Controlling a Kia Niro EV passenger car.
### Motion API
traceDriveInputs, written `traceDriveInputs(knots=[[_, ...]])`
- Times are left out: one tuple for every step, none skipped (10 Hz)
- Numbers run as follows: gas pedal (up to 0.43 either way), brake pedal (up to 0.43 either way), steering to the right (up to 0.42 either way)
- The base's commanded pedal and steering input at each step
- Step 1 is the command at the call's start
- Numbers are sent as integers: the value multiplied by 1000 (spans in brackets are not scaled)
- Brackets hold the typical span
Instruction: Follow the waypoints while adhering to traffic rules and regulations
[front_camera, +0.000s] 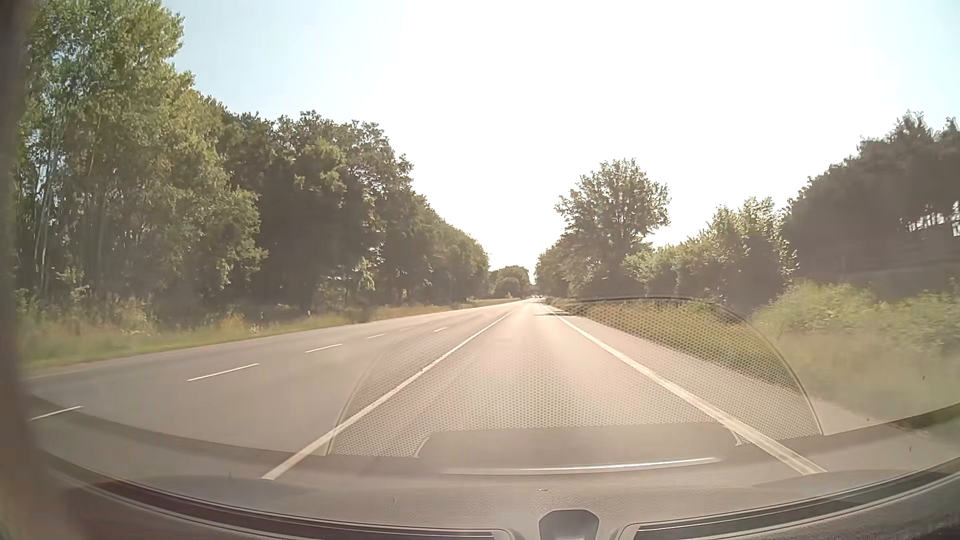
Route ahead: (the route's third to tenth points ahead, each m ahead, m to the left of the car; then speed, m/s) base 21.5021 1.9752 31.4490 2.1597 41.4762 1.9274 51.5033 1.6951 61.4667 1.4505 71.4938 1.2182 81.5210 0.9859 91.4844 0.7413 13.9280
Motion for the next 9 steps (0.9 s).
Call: traceDriveInputs(knots=[[268,6,5],[268,6,4],[268,6,4],[268,6,4],[268,6,4],[268,6,4],[268,6,4],[268,6,4],[268,6,4]])
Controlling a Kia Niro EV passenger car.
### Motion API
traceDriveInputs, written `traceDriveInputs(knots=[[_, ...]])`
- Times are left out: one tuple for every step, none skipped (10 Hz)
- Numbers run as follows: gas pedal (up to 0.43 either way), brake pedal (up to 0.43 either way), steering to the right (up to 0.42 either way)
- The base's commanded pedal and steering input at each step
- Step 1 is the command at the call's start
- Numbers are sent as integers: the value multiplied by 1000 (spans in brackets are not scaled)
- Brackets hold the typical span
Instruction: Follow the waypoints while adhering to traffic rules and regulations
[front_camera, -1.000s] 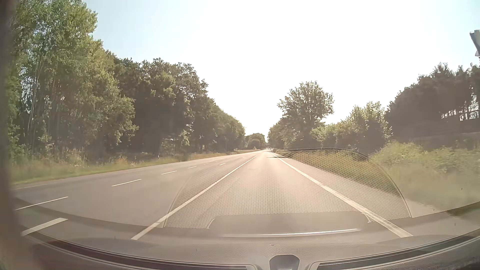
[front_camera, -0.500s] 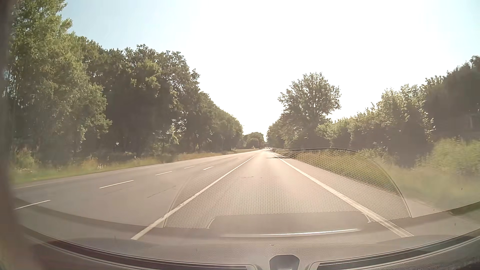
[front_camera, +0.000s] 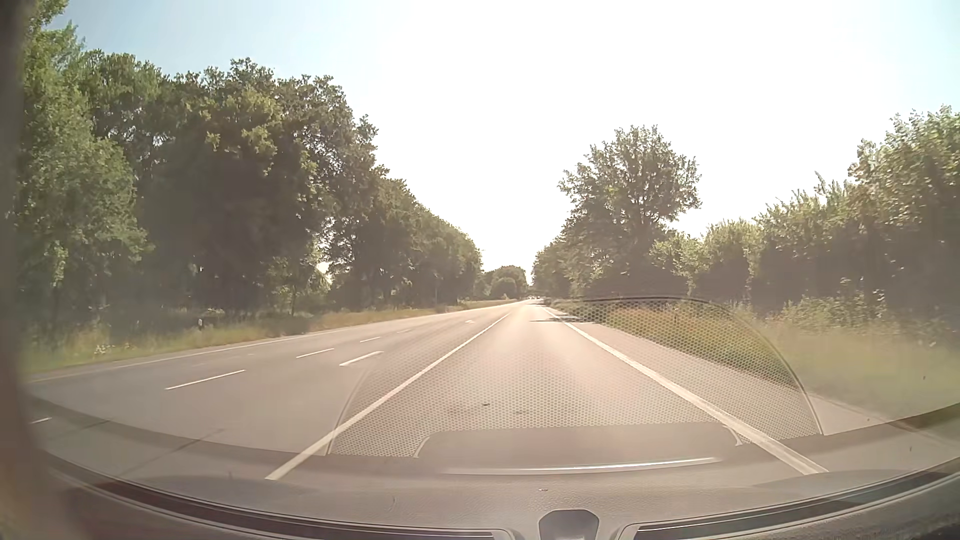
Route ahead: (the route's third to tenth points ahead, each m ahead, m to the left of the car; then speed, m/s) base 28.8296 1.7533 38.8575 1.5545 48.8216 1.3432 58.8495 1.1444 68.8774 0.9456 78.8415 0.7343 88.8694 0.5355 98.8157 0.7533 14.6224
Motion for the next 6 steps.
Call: traceDriveInputs(knots=[[268,6,4],[268,6,4],[268,6,4],[268,6,4],[268,6,4],[268,6,3]])
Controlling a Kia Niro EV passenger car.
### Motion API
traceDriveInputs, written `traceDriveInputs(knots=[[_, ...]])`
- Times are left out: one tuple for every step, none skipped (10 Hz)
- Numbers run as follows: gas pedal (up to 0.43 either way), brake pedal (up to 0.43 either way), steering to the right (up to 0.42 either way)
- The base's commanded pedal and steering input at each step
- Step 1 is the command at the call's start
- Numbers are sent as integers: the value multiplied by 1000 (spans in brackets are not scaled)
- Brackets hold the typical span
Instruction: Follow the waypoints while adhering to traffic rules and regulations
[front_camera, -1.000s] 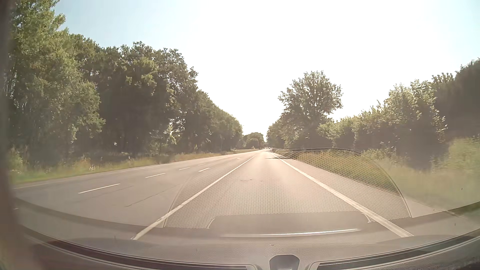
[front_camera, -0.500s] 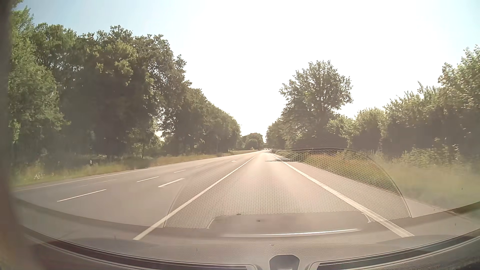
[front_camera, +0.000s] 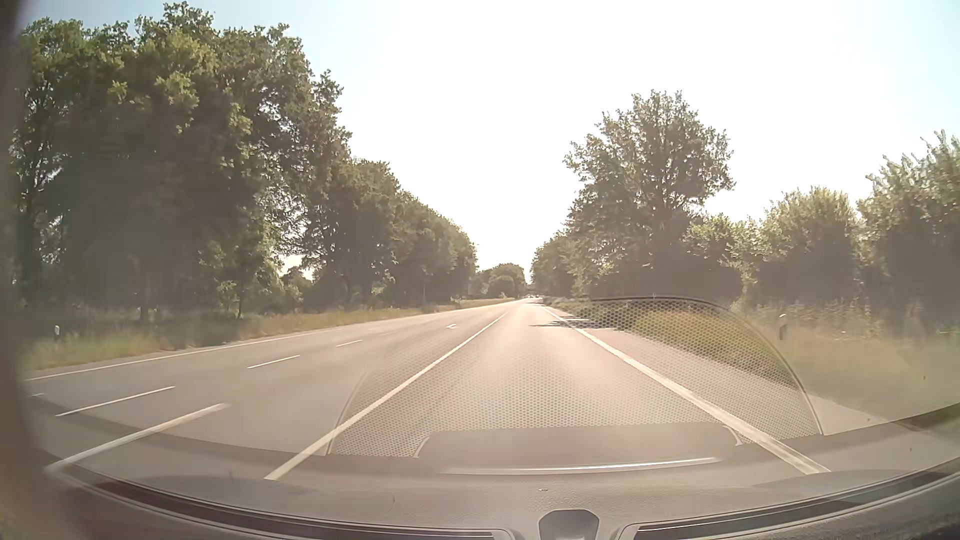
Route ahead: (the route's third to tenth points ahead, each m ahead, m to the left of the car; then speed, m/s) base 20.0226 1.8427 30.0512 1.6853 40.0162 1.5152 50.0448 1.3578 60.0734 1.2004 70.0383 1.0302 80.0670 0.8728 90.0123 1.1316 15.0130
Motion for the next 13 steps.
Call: traceDriveInputs(knots=[[268,6,3],[268,6,3],[268,6,3],[268,6,3],[260,6,3],[260,6,3],[248,6,3],[248,6,2],[248,6,3],[248,6,3],[248,6,3],[248,6,3],[248,6,3]])
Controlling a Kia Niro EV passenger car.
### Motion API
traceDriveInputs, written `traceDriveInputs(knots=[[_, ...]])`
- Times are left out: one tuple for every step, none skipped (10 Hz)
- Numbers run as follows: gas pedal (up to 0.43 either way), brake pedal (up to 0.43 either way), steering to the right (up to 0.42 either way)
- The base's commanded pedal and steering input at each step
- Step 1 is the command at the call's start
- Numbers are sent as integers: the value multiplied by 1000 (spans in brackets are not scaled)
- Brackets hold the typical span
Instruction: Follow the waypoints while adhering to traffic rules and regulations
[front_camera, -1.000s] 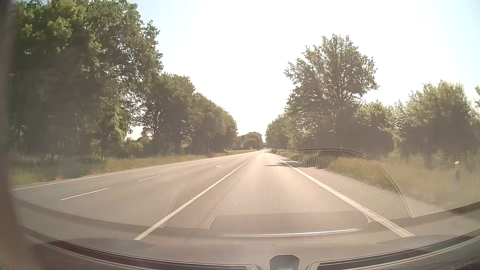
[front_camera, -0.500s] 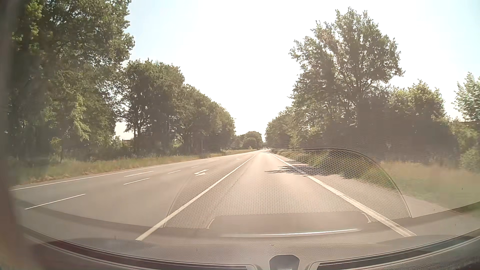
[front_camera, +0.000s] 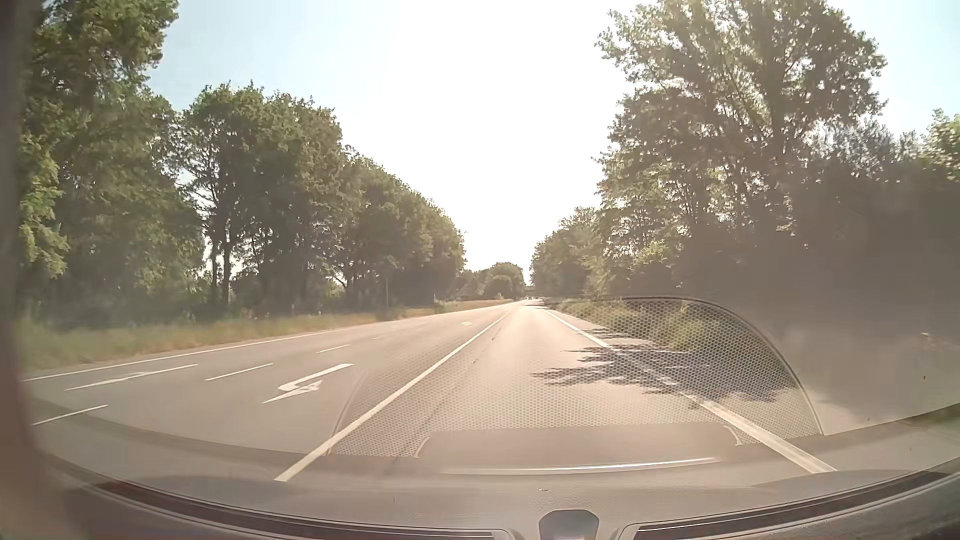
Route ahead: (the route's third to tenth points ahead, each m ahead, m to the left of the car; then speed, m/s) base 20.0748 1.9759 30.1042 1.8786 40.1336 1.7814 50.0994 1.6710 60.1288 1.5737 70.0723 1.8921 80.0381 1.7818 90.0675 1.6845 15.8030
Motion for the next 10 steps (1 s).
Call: traceDriveInputs(knots=[[240,6,3],[240,6,3],[228,6,3],[228,6,3],[228,6,3],[228,6,3],[228,6,3],[228,6,3],[228,6,3],[228,6,3]])
